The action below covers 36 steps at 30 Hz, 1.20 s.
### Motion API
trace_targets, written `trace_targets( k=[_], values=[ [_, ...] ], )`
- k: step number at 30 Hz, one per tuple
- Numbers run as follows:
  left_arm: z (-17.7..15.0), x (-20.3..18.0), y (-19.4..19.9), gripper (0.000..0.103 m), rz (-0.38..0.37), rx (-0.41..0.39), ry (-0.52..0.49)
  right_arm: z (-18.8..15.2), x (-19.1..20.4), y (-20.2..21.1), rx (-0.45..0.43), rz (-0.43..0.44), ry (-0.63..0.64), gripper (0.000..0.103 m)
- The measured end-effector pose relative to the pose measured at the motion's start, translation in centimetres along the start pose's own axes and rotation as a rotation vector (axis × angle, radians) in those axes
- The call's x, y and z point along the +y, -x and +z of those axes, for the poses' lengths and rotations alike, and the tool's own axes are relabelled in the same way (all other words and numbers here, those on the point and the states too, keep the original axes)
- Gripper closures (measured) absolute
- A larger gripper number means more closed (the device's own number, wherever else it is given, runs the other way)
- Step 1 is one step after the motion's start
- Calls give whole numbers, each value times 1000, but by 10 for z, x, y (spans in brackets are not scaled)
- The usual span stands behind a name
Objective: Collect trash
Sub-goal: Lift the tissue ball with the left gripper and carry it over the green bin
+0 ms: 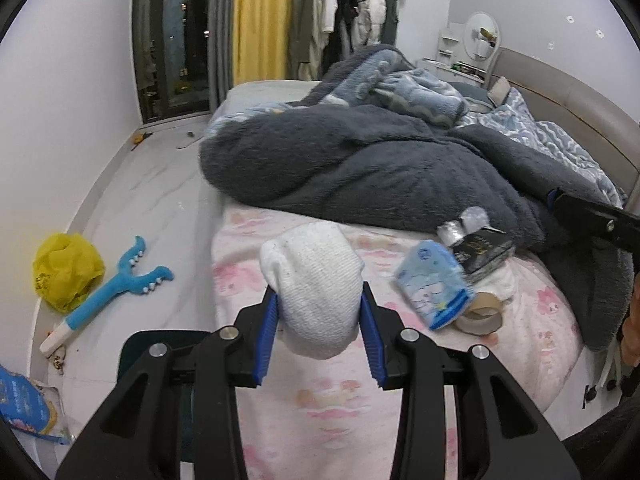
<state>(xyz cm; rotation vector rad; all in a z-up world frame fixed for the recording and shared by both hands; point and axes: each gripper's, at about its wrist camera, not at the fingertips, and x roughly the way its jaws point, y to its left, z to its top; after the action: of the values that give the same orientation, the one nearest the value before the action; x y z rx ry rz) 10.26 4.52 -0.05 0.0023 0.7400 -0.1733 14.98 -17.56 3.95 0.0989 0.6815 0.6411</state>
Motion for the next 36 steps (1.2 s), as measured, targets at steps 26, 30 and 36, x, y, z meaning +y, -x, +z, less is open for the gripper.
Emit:
trace_targets(
  k=[26, 30, 36],
  values=[
    [-43, 119, -24, 62, 88, 108, 104, 13, 93, -106, 105, 28, 41, 58],
    [-51, 138, -27, 62, 99, 135, 117, 13, 113, -122, 124, 52, 60, 58],
    [-71, 172, -35, 62, 94, 204, 167, 10, 144, -149, 163, 80, 92, 58]
  ],
)
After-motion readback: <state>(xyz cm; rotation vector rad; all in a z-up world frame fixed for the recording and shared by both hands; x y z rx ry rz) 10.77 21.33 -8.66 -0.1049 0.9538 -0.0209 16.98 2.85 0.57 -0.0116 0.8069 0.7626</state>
